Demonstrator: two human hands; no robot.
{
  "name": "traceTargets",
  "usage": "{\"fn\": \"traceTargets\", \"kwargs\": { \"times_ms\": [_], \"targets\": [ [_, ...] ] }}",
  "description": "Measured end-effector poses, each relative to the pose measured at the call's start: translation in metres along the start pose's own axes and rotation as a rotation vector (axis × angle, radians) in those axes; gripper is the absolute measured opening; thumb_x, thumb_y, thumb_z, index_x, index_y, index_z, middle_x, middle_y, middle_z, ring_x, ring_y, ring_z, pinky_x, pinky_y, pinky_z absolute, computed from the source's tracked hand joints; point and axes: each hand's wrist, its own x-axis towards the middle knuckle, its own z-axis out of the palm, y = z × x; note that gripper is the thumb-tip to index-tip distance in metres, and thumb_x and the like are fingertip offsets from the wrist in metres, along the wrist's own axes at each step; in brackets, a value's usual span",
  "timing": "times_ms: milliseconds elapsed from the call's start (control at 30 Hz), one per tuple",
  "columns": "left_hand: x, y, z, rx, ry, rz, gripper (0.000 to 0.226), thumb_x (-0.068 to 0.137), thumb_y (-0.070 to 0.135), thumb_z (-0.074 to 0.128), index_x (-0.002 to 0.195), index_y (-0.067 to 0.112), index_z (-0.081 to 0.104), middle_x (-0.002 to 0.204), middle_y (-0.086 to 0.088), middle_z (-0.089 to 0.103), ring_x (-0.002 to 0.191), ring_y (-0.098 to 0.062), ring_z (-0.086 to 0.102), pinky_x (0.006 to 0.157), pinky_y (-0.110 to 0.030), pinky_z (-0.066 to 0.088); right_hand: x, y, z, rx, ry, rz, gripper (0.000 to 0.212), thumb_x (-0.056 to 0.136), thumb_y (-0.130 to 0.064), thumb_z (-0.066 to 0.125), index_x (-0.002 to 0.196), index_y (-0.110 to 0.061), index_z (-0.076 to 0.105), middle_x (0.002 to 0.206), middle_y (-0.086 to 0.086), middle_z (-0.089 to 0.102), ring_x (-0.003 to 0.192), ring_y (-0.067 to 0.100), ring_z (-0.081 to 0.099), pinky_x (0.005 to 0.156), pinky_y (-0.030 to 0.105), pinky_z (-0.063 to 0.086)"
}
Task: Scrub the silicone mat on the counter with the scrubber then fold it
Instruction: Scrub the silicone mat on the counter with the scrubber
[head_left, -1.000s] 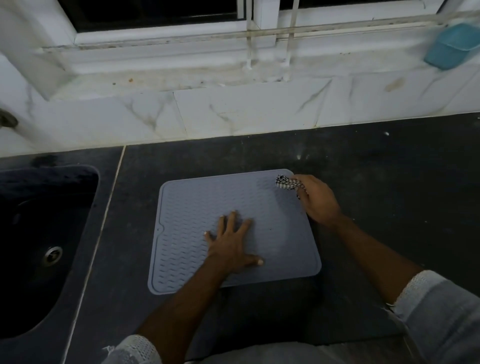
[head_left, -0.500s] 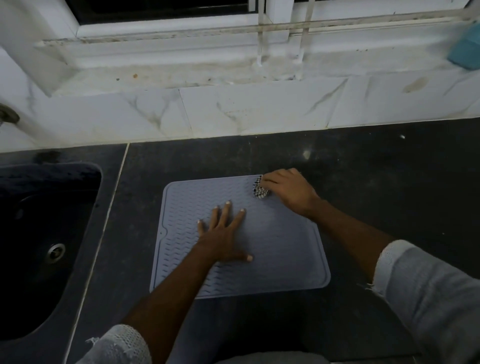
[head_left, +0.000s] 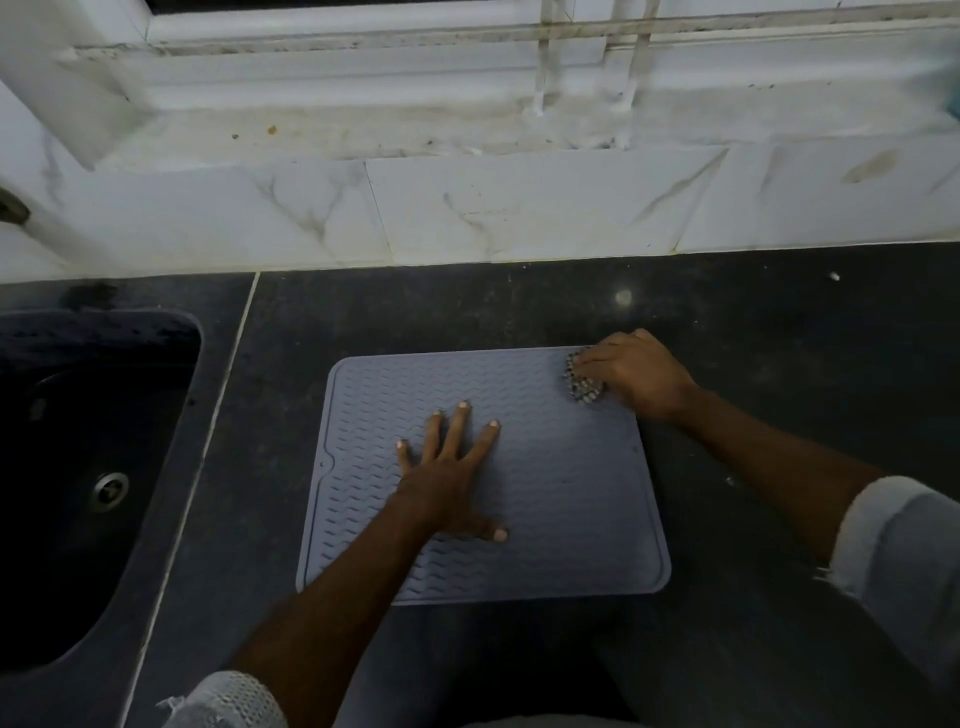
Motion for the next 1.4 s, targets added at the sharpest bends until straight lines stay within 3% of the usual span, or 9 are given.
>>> {"fn": "traceTargets", "kwargs": {
  "times_ms": [267,467,600,767,867,933,1067,1233,1400],
  "targets": [
    [0.002,-0.001,0.002,0.002,0.011,-0.013,0.133,0.058,0.076,0.069,0.142,0.043,-0.028,0.146,-0.001,-0.045,0.135,-0.034,-0.037,0.103,-0.070,-0.010,0.012,-0.022,0.019,-0.021,-0.119,-0.069,0.050,0.096,-0.022,0.044,0.143,-0.030,0.031,0.154,-0.005,0.025,0.140,0.021,0.022,0.109,0.039,0.019],
    [0.003,-0.001,0.003,-0.011,0.000,-0.014,0.135,0.058,0.074,0.071,0.142,0.042,-0.030,0.145,-0.001,-0.047,0.132,-0.034,-0.039,0.102,-0.070,-0.012,0.008,0.007,-0.003,-0.113,-0.148,-0.081,0.041,0.088,-0.015,0.055,0.127,-0.025,0.054,0.136,-0.001,0.051,0.109,0.025,0.047,0.083,0.034,0.032],
    [0.005,0.001,0.003,-0.009,-0.019,-0.036,0.137,0.056,0.075,0.071,0.140,0.042,-0.032,0.143,-0.001,-0.049,0.126,-0.031,-0.044,0.102,-0.072,-0.012,0.041,-0.022,-0.005,-0.067,-0.055,-0.132,0.042,0.086,-0.016,0.057,0.128,-0.022,0.053,0.138,0.003,0.050,0.116,0.028,0.046,0.091,0.041,0.035],
    [0.004,0.001,0.004,-0.022,-0.022,-0.032,0.137,0.057,0.073,0.072,0.138,0.043,-0.034,0.142,-0.001,-0.050,0.126,-0.031,-0.045,0.102,-0.072,-0.013,0.021,-0.029,0.017,-0.049,-0.105,-0.122,0.049,0.094,-0.026,0.049,0.141,-0.027,0.036,0.150,0.000,0.034,0.134,0.027,0.031,0.106,0.041,0.025],
    [0.003,0.001,0.003,-0.023,-0.018,-0.026,0.137,0.058,0.071,0.073,0.139,0.041,-0.033,0.142,-0.001,-0.050,0.127,-0.031,-0.044,0.101,-0.072,-0.013,0.006,-0.009,0.008,-0.054,-0.076,-0.143,0.046,0.082,-0.014,0.065,0.127,-0.019,0.055,0.135,0.006,0.053,0.116,0.033,0.050,0.088,0.040,0.037],
    [0.004,0.001,0.005,-0.023,-0.011,-0.026,0.138,0.057,0.071,0.074,0.140,0.041,-0.033,0.142,-0.001,-0.050,0.129,-0.032,-0.043,0.101,-0.072,-0.013,0.009,0.000,0.001,-0.091,-0.117,-0.133,0.042,0.078,-0.011,0.067,0.119,-0.020,0.061,0.128,0.003,0.059,0.106,0.029,0.053,0.079,0.035,0.034],
    [0.005,0.002,0.004,-0.013,-0.024,-0.043,0.138,0.056,0.072,0.073,0.139,0.041,-0.033,0.142,0.000,-0.050,0.129,-0.032,-0.043,0.101,-0.073,-0.013,0.045,-0.019,-0.004,-0.059,-0.027,-0.116,0.039,0.081,-0.012,0.061,0.119,-0.023,0.060,0.129,0.001,0.058,0.109,0.027,0.049,0.081,0.036,0.032],
    [0.005,0.003,0.004,-0.009,-0.034,-0.052,0.138,0.056,0.073,0.073,0.140,0.041,-0.033,0.143,-0.002,-0.049,0.130,-0.032,-0.042,0.101,-0.073,-0.012,0.052,-0.042,0.014,-0.097,-0.080,-0.136,0.046,0.091,-0.021,0.051,0.135,-0.029,0.044,0.144,-0.001,0.041,0.124,0.027,0.039,0.096,0.039,0.032],
    [0.004,0.002,0.005,-0.007,-0.012,-0.035,0.138,0.057,0.072,0.073,0.141,0.040,-0.031,0.143,-0.003,-0.048,0.130,-0.033,-0.042,0.100,-0.072,-0.013,0.016,-0.004,0.009,-0.104,-0.074,-0.103,0.044,0.082,-0.009,0.062,0.124,-0.021,0.058,0.132,0.005,0.055,0.110,0.030,0.050,0.084,0.038,0.035]
  ]
}}
